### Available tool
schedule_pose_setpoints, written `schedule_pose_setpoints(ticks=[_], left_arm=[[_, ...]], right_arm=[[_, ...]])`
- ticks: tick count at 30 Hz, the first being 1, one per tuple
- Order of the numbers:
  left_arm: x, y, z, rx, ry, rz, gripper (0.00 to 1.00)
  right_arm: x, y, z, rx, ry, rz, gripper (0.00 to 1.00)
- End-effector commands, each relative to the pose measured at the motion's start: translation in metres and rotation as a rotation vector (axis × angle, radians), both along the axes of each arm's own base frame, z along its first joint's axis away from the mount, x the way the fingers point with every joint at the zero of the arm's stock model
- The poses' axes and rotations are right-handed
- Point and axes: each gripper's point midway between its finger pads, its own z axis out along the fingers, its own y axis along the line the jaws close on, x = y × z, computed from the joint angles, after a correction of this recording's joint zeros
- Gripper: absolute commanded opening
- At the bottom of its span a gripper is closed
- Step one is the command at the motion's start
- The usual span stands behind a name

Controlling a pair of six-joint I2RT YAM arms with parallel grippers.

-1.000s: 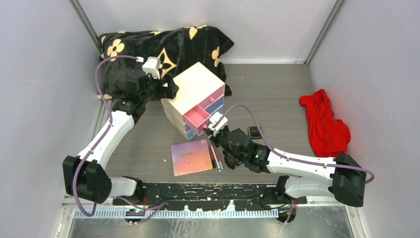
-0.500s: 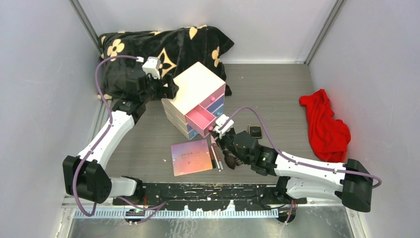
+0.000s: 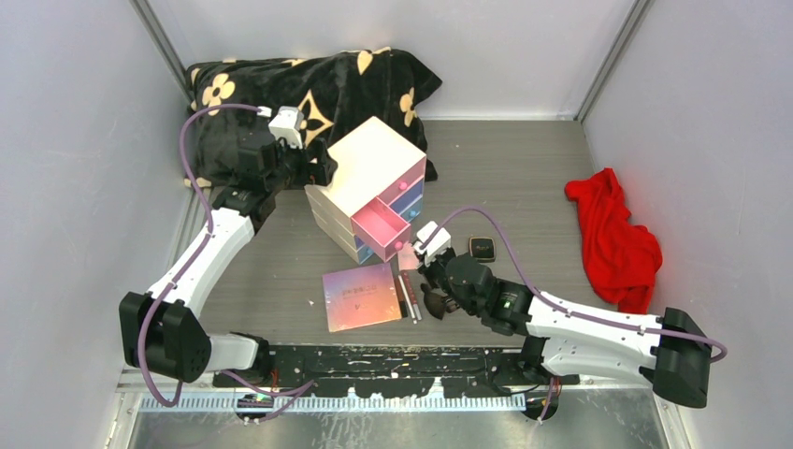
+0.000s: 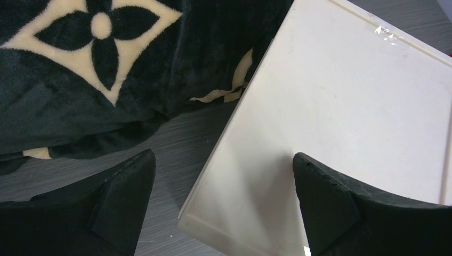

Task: Organize the makeup
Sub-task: Open the drawer in the storage box.

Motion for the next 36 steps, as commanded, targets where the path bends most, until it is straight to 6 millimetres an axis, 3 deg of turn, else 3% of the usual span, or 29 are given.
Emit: schedule_pose_setpoints(ticks=[1, 4, 7, 10, 12, 16, 25, 29, 33, 36], left_arm=[[-0.012, 0.015, -0.051, 0.11, 0.153, 0.022, 0.98], [-0.012, 0.015, -0.051, 0.11, 0.153, 0.023, 0.98], [-0.012, 0.014, -0.049, 0.106, 0.146, 0.019, 0.98], [-0.011, 0.013, -0.05, 0.105, 0.149, 0.017, 0.99], [-0.011, 0.013, -0.049, 0.101, 0.149, 0.015, 1.0], [-0.01, 0.011, -0.045, 0.091, 0.142, 0.01, 1.0], [-0.014, 0.012, -0.04, 0.086, 0.13, 0.012, 1.0], [-0.015, 0.012, -0.035, 0.082, 0.122, 0.011, 1.0], [-0.016, 0.012, -0.033, 0.08, 0.117, 0.01, 1.0], [-0.016, 0.011, -0.034, 0.076, 0.119, 0.008, 1.0]], right_arm=[[0.004, -0.007, 0.022, 0.057, -0.033, -0.048, 0.01], [0.008, -0.018, 0.033, 0.055, -0.038, -0.1, 0.02], [0.013, -0.034, 0.049, 0.05, -0.058, -0.184, 0.16], [0.018, -0.058, 0.07, 0.123, -0.076, -0.315, 0.39], [0.019, -0.071, 0.078, 0.161, -0.091, -0.376, 0.62], [0.019, -0.074, 0.077, 0.142, -0.08, -0.394, 0.98], [0.028, -0.064, 0.054, -0.054, 0.012, -0.454, 1.0], [0.024, -0.069, 0.055, -0.045, 0.033, -0.466, 1.0], [0.016, -0.069, 0.058, 0.042, 0.047, -0.419, 0.89], [0.007, -0.06, 0.042, 0.066, 0.105, -0.352, 0.76]])
